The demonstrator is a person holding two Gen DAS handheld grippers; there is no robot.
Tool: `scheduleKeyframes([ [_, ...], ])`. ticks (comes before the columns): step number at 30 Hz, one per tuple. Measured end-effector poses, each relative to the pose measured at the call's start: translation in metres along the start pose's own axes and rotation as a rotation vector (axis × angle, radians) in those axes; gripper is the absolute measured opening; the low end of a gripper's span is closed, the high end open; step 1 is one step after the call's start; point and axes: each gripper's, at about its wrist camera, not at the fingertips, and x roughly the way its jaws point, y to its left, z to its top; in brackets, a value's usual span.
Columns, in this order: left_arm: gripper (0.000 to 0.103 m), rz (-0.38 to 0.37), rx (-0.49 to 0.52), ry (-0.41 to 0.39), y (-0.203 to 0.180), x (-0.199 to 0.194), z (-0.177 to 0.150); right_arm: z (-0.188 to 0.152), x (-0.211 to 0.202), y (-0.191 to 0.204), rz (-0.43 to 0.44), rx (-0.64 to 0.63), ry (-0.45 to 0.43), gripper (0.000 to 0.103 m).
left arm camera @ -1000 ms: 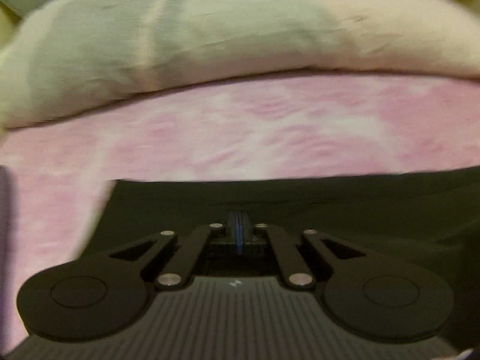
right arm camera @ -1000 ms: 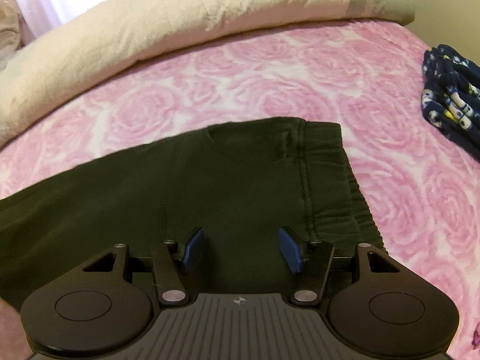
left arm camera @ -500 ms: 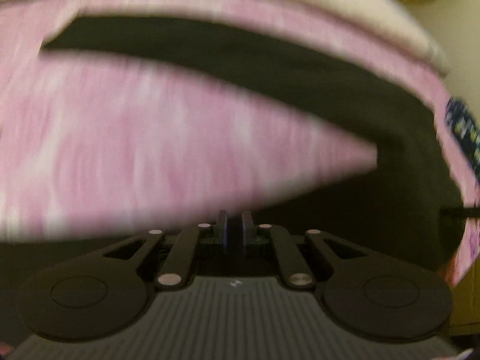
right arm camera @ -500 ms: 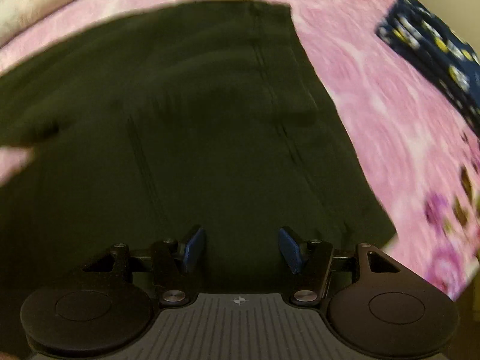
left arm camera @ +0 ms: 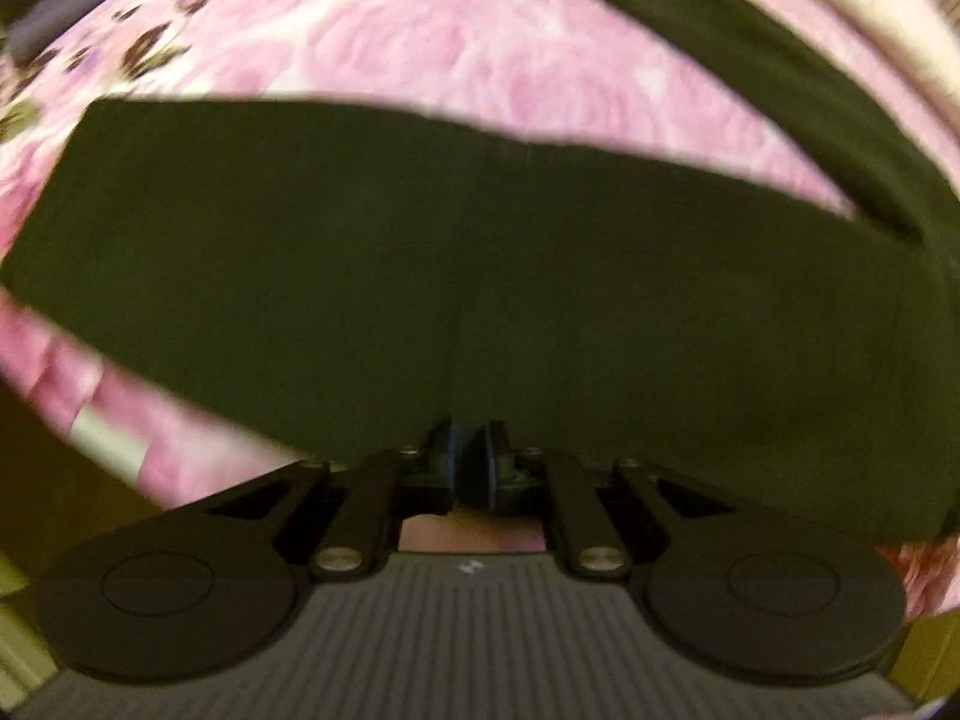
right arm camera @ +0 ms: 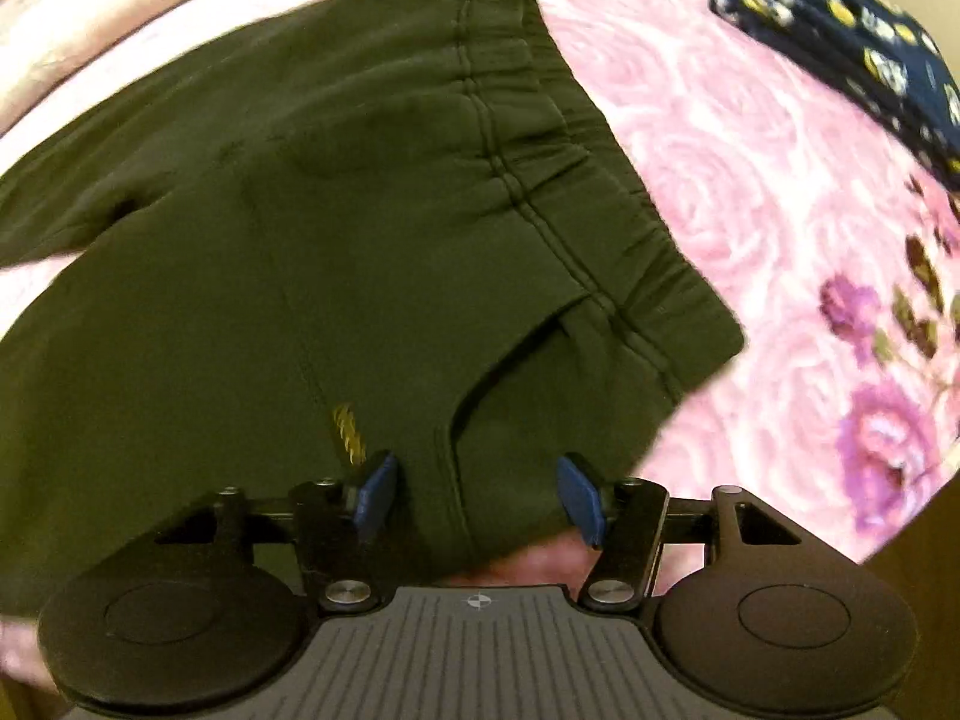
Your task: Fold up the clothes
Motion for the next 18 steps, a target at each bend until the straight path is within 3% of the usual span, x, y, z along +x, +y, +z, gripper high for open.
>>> scheduleKeyframes([
  [2, 0.018, 0.031, 0.034, 0.015, -0.017, -0.021, -0.018, -0.009, -0.019, -0.005, 0.023, -0.017, 0.013, 0.059],
  [6, 0.024, 0.019, 0.083, -0.019, -0.052, -0.068, -0.044, -0.029, -0.065, -0.008, 0.107, -0.027, 0.003, 0.059],
  [12, 0.03, 0.007, 0.125, -0.16, -0.086, -0.148, -0.074, -0.052, -0.136, 0.008, 0.197, -0.144, -0.055, 0.059],
  [18, 0.034, 0.009, 0.088, -0.261, -0.091, -0.211, -0.104, -0.075, -0.19, 0.019, 0.232, -0.213, -0.113, 0.059],
])
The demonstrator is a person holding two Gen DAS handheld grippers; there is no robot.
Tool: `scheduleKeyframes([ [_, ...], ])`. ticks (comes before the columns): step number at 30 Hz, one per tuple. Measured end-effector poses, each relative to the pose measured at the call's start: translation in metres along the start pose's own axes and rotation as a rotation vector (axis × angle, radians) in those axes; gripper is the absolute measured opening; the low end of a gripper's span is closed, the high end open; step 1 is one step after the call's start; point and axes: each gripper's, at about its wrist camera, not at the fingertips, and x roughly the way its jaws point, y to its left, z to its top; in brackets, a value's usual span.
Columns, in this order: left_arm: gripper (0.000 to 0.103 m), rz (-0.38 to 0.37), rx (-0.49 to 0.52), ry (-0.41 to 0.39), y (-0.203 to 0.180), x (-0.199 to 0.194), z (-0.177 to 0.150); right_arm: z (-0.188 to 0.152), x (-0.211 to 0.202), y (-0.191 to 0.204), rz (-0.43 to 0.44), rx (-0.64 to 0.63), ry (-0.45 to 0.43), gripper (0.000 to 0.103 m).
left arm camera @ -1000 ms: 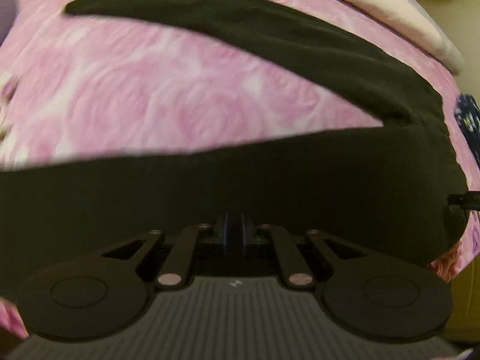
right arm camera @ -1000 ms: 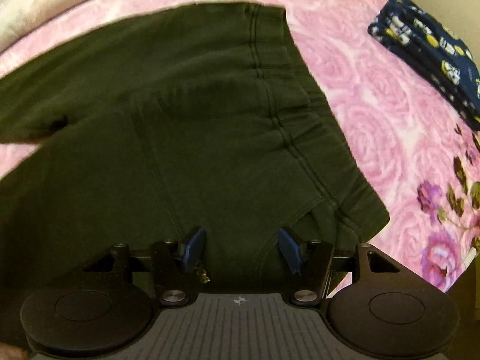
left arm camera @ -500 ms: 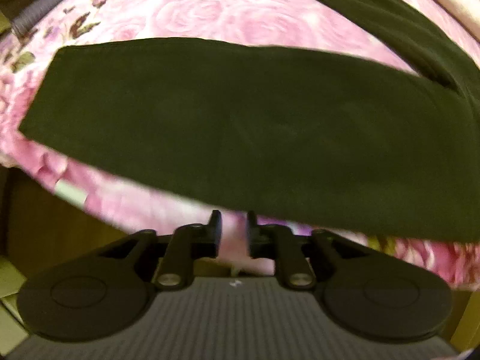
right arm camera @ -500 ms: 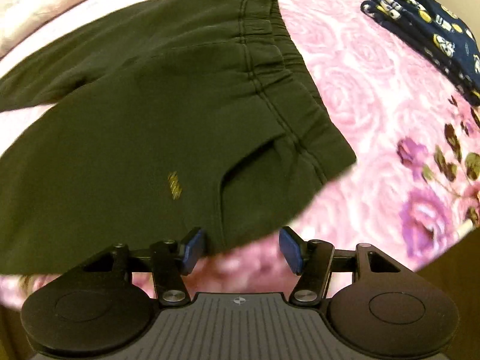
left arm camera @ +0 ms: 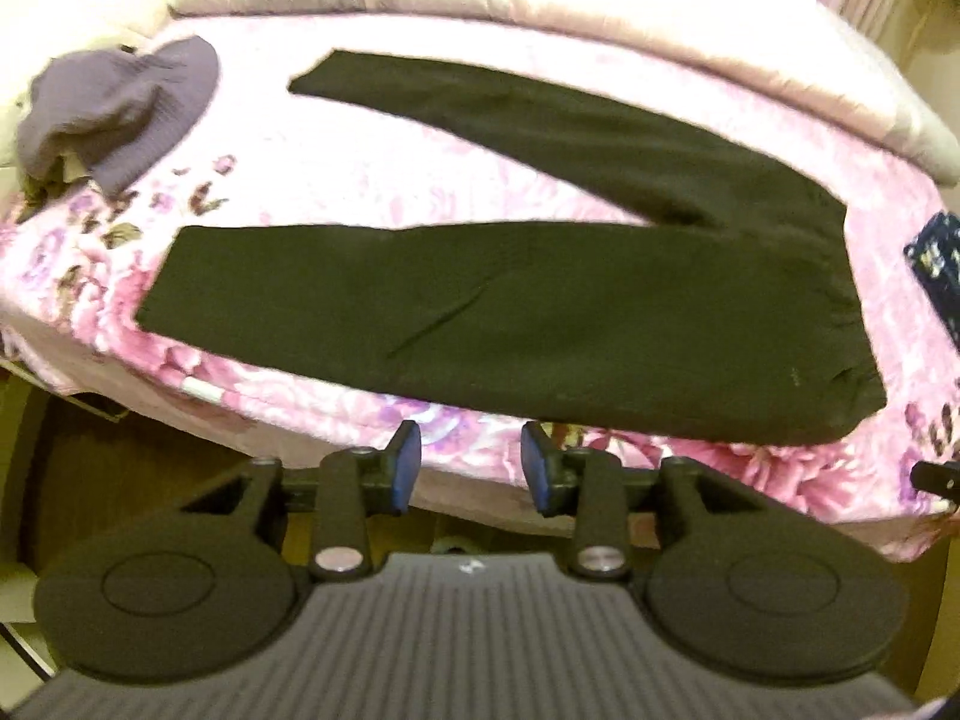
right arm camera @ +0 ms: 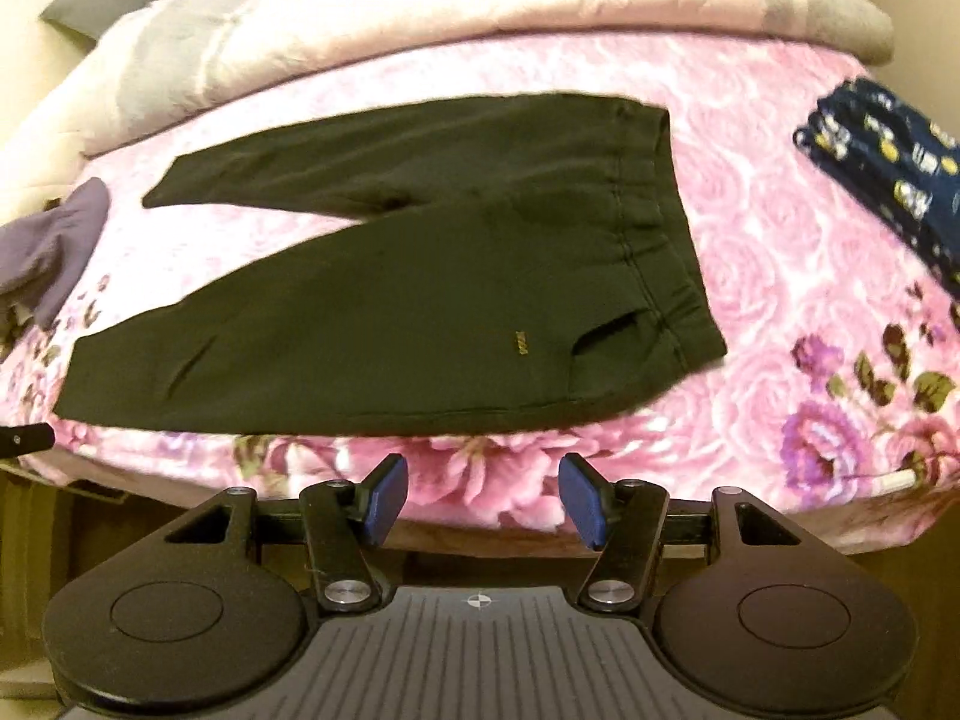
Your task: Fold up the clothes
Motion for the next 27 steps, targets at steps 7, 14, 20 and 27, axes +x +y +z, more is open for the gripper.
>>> scheduleKeyframes([
  [7, 0.039, 0.038, -0.035, -0.052, 0.0, -0.056, -0.024, -0.015, -0.037, 0.016, 0.025, -0.048, -0.015, 0.059],
  [14, 0.039, 0.048, -0.029, -0.071, -0.009, -0.084, -0.039, -0.031, -0.051, 0.029, 0.05, -0.085, 0.001, 0.059],
  [20, 0.041, 0.036, -0.015, -0.086, -0.017, -0.092, -0.039, -0.035, -0.055, 0.03, 0.046, -0.091, 0.011, 0.059],
  [27, 0.042, 0.027, -0.006, -0.102, -0.016, -0.098, -0.035, -0.034, -0.059, 0.033, 0.037, -0.095, 0.009, 0.059],
])
